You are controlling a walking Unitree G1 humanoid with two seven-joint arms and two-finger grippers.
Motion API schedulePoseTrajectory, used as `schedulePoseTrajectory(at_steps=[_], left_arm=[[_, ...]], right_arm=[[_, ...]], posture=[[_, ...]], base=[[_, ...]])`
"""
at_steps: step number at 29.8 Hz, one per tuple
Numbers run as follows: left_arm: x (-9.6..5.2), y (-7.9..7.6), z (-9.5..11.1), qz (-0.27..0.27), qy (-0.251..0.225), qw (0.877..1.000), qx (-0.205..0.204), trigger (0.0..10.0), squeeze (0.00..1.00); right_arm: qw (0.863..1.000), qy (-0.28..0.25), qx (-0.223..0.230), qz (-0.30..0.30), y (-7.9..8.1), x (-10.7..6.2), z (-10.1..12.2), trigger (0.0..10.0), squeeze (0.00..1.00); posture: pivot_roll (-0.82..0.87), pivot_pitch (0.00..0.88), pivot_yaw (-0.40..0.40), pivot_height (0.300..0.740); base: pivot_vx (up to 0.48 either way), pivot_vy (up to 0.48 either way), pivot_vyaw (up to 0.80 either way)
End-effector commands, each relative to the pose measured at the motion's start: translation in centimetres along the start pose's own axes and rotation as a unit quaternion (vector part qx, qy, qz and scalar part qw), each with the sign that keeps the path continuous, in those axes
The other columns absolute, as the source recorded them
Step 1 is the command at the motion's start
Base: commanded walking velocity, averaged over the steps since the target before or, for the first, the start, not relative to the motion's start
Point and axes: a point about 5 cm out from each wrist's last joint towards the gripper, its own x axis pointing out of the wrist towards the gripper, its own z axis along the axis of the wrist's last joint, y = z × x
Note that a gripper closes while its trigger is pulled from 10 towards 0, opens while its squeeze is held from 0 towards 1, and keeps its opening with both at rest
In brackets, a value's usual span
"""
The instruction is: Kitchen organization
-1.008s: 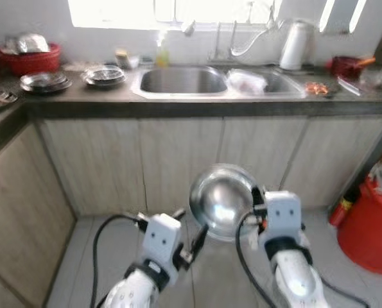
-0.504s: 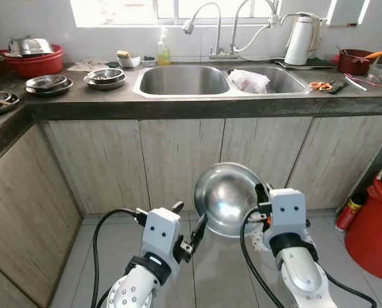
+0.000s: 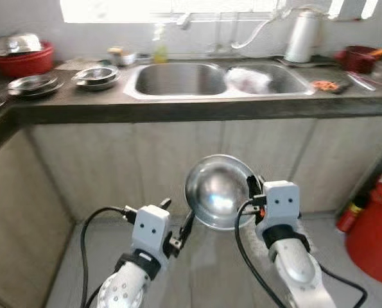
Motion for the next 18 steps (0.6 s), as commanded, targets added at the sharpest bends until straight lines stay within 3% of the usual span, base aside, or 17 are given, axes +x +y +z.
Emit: schedulePoseTrajectory(at_steps=[1,18], left_arm=[[-0.3,1.0,-0.1,0.018,0.005,1.000,0.017,10.0,0.00],[0.1,1.2,0.2,0.020,-0.004,1.000,0.020,10.0,0.00]], right_arm=[[0.999,-0.025,0.018,0.022,1.3,0.3,1.1,10.0,0.00],[0.998,-0.054,0.005,0.024,1.2,0.9,2.4,10.0,0.00]], posture=[[0.03,0.000,-0.042,0.740],[0.03,0.000,-0.042,0.740]], base=[[0.390,0.000,0.00],[0.412,0.000,0.00]])
